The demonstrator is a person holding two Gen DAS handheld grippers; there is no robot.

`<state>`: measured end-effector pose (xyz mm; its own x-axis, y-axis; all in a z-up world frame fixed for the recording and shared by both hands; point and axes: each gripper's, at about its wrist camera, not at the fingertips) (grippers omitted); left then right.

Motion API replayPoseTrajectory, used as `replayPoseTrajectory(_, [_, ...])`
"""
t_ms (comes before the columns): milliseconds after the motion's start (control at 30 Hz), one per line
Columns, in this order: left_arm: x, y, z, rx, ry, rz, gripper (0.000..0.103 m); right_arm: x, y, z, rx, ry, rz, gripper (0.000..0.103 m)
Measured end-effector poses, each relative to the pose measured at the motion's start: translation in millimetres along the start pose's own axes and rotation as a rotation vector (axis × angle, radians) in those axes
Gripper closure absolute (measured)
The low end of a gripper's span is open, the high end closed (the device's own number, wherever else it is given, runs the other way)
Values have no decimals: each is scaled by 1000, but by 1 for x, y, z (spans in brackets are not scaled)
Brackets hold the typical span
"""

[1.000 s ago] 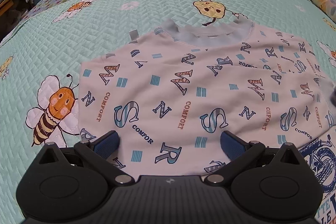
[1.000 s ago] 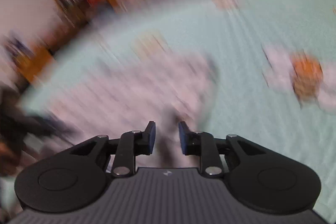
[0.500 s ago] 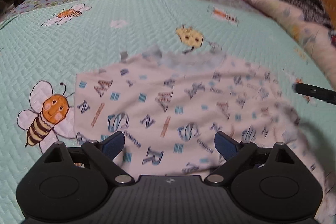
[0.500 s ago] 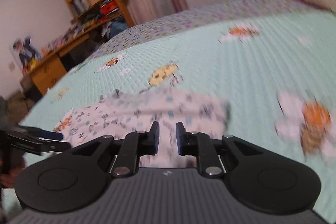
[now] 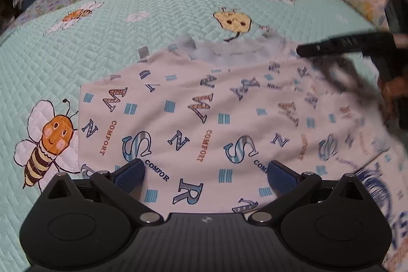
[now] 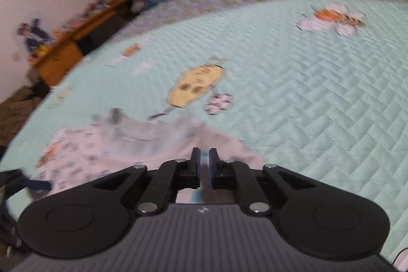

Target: Fold clothes

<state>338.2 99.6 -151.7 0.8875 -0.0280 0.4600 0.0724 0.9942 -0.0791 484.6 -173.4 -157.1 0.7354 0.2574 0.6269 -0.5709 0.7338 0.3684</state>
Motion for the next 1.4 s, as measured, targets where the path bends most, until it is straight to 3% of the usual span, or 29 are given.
replayPoseTrajectory(100, [6, 2, 13, -42, -48, 16, 12, -1, 30, 5, -33, -33, 218, 77])
replayPoseTrajectory(200, [17, -2, 21, -60, -108, 31, 11, 11, 53, -5, -58, -24, 394, 77])
replayPoseTrajectory(333, [23, -9, -3, -82, -48, 28, 10, 33, 77, -32, -19, 59, 549, 75])
replayPoseTrajectory(533, [12, -16, -20, -84, -33, -24, 1, 40, 92, -56, 56, 176, 692, 54])
replayPoseTrajectory(700, [11, -16, -23, -88, -34, -34, 1, 41, 95, -66, 74, 254, 739, 58])
replayPoseTrajectory(733, [11, -15, -22, -90, -35, -36, 1, 41, 97, -65, 84, 264, 745, 63])
replayPoseTrajectory(800, [10, -15, -22, -91, -37, -42, 1, 41, 99, -65, 106, 293, 742, 84])
replayPoseTrajectory(933, [9, -16, -22, -84, -39, -57, 1, 40, 100, -61, 122, 307, 716, 93])
replayPoseTrajectory(967, [9, -16, -22, -82, -39, -59, 1, 40, 100, -58, 113, 288, 719, 99])
replayPoseTrajectory(1067, [9, -14, -20, -86, -37, -50, 1, 43, 98, -52, 45, 188, 698, 100])
replayPoseTrajectory(1133, [12, -11, -18, -98, -28, -28, 1, 41, 96, -63, -14, 188, 700, 100])
replayPoseTrajectory(1300, [19, 9, 8, -168, -79, 42, 4, 42, 80, -56, 53, 131, 569, 99])
replayPoseTrajectory(1400, [29, 18, 22, -136, -137, 58, 4, 50, 65, -34, 26, 22, 527, 93])
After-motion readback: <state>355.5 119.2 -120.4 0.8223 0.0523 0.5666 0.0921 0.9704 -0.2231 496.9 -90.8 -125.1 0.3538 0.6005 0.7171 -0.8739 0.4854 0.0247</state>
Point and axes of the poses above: each gripper's, at about its wrist camera, not at the fingertips, and z roughly against the way its jaws point, y to its left, x to its top, and after that the axes turned 9 degrees about y, right-handed
